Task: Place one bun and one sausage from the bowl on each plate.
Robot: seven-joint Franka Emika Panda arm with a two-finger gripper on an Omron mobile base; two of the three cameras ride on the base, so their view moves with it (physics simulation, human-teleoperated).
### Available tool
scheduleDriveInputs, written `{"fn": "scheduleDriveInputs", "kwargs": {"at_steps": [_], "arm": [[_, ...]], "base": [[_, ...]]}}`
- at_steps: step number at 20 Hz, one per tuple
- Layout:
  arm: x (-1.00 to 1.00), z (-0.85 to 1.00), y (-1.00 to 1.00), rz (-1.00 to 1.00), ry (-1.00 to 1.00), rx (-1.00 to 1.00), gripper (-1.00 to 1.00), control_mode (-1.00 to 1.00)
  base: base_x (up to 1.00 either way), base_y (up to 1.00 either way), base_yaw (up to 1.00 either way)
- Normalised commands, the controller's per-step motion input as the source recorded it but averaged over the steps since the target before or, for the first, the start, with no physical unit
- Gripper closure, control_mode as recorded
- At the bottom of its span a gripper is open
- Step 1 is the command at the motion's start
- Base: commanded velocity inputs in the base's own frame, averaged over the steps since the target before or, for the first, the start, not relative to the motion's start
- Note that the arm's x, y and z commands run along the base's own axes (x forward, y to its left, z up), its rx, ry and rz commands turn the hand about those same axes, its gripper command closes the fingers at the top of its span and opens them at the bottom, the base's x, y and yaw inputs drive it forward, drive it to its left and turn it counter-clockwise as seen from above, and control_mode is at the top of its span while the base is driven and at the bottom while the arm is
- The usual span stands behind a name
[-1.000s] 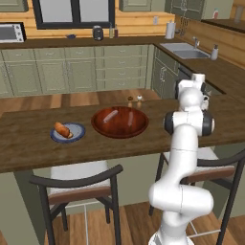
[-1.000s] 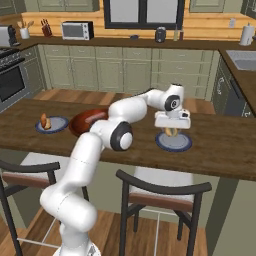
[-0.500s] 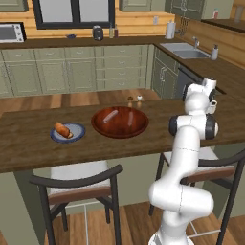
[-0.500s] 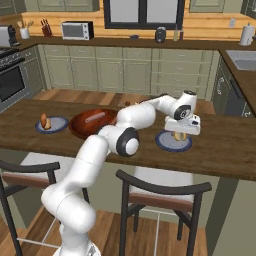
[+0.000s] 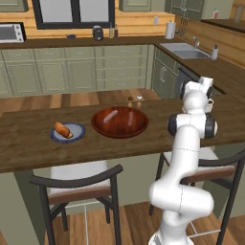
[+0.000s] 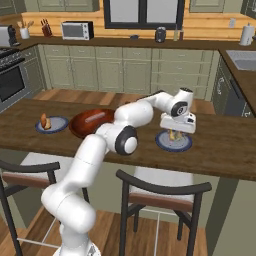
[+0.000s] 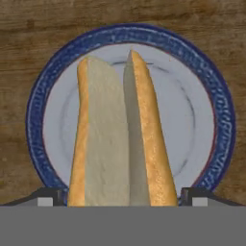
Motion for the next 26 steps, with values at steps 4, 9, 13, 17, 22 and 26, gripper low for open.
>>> {"fn": "scheduleDriveInputs", "kwargs": {"at_steps": [4,9,13,17,22,26], "arm": [[-0.36,0.0,-0.25,-0.09,0.0,0.0,-1.0,-1.0],[-0.68,0.42,0.41,-0.04,-0.19,-0.01,-1.0,-1.0],[-0.73,0.35,0.94,-0.01,-0.21,-0.04,-1.0,-1.0],[-0.12,0.12,1.0,-0.02,-0.06,-0.09,-1.0,-1.0],[0.21,0.18,1.0,0.01,0.02,-0.1,-1.0,-1.0],[0.44,0.29,1.0,0.07,0.04,-0.11,-1.0,-1.0]], "base": [[0.0,0.0,0.0],[0.0,0.0,0.0],[0.0,0.0,0.0],[0.0,0.0,0.0],[0.0,0.0,0.0],[0.0,0.0,0.0]]}}
